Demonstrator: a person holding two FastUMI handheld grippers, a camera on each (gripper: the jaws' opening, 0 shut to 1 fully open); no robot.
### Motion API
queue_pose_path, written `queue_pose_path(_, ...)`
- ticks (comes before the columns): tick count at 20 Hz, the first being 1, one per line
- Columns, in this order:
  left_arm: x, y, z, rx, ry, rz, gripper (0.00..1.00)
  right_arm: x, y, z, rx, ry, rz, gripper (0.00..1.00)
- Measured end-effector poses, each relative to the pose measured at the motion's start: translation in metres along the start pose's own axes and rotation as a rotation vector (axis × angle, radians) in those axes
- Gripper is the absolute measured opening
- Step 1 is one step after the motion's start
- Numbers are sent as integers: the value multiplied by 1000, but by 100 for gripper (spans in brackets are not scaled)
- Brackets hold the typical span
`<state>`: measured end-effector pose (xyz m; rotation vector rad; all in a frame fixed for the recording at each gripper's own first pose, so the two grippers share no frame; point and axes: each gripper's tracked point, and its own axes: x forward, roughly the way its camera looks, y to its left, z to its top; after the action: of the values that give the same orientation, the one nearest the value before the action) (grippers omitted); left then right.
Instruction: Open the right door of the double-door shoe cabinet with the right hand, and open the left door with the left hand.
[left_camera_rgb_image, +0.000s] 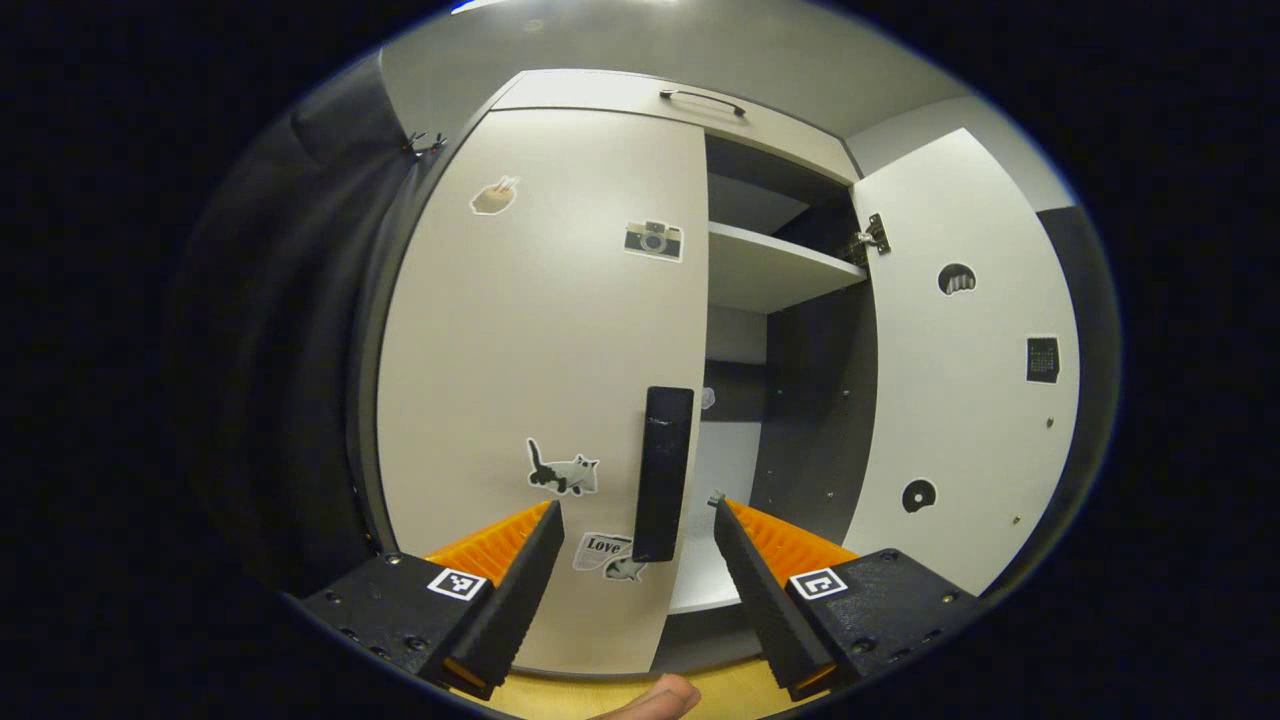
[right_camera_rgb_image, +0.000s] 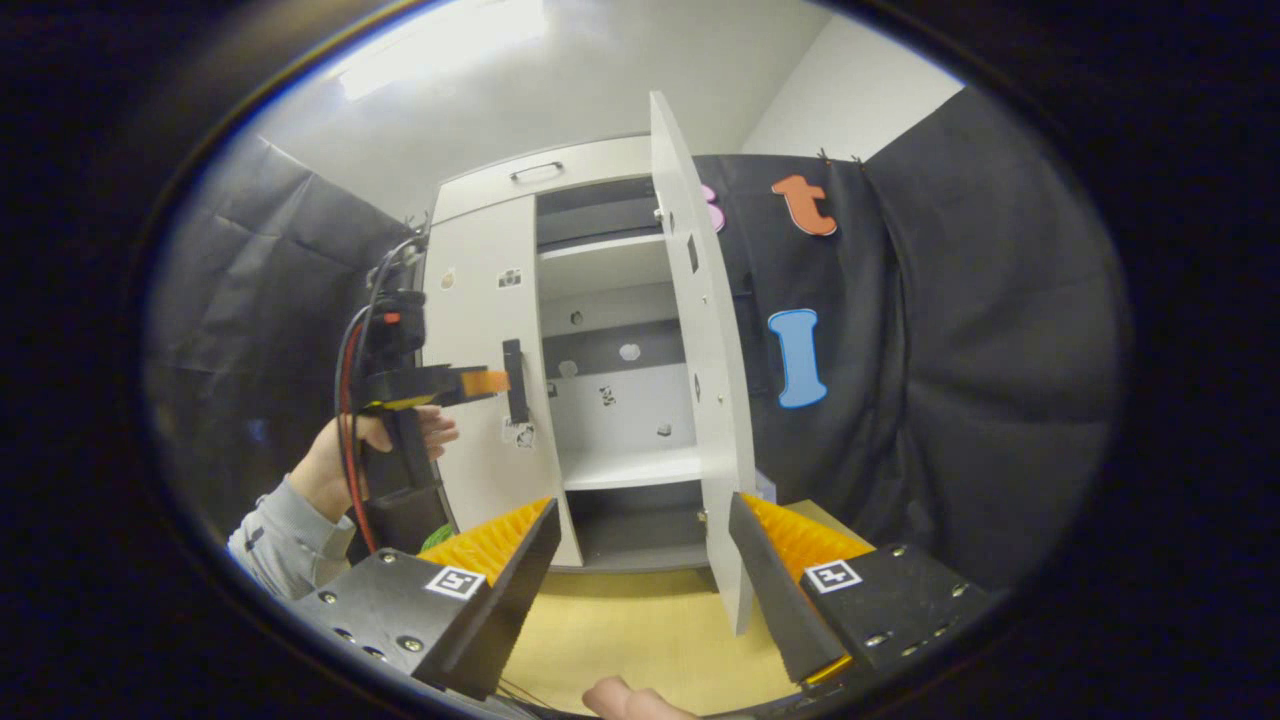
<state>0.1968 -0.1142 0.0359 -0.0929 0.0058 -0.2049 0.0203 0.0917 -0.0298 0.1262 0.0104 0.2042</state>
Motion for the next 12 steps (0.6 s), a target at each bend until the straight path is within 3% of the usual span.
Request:
queue_pose_path(7,47,-6,-9,60,23,60,94,1,-15,-20,19,23,-28,100)
queue_pose_path(12,65,-1,-15,79,38,83,75,0,-21,-23,46,25,-28,100)
